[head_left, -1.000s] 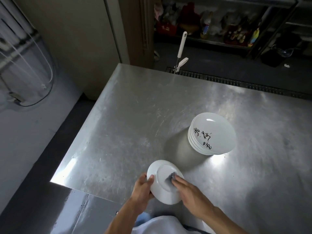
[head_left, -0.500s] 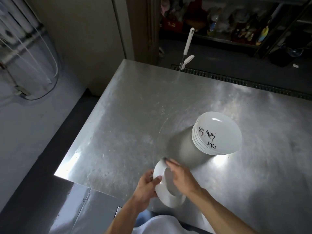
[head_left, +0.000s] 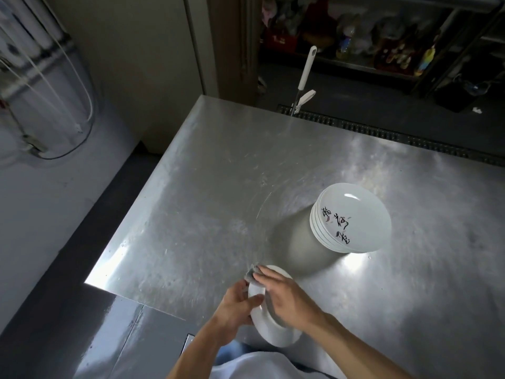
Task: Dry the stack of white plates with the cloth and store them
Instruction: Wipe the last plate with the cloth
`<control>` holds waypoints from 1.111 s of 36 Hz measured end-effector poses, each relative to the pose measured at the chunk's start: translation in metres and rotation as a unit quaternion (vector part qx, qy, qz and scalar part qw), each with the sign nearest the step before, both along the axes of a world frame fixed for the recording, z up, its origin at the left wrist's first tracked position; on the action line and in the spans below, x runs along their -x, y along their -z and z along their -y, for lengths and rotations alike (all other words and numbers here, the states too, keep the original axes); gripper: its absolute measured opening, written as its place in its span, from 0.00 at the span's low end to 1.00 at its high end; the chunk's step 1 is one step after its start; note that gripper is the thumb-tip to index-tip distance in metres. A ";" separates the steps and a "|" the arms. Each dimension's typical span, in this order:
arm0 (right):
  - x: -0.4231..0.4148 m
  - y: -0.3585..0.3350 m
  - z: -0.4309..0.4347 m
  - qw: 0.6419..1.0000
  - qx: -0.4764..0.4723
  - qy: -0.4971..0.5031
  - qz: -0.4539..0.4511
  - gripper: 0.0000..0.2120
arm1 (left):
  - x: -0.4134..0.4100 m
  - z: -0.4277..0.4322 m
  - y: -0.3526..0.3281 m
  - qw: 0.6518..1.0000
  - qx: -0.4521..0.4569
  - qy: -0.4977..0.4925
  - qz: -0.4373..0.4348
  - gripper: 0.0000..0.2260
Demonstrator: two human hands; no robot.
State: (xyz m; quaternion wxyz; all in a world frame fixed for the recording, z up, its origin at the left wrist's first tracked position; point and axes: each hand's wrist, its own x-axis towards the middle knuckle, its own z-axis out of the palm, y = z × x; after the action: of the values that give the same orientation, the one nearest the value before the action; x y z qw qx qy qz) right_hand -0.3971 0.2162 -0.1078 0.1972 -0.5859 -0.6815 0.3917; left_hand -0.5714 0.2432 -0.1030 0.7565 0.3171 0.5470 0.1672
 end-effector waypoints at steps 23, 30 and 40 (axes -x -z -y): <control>-0.002 -0.003 -0.002 0.995 0.027 0.096 -0.002 0.19 | -0.006 0.006 -0.019 0.996 0.062 -0.015 0.063 0.16; -0.007 -0.001 -0.006 0.978 0.056 0.202 0.006 0.19 | 0.000 0.010 -0.020 0.996 0.066 -0.014 0.051 0.18; -0.005 -0.002 0.001 0.995 0.033 0.095 -0.016 0.22 | 0.000 0.014 -0.022 0.998 0.047 0.020 0.048 0.17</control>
State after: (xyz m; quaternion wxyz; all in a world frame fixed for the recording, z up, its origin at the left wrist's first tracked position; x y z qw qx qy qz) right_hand -0.3920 0.2156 -0.1056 0.2246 -0.6481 -0.6059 0.4029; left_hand -0.5718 0.2289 -0.0809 0.7989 0.2841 0.5110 0.1408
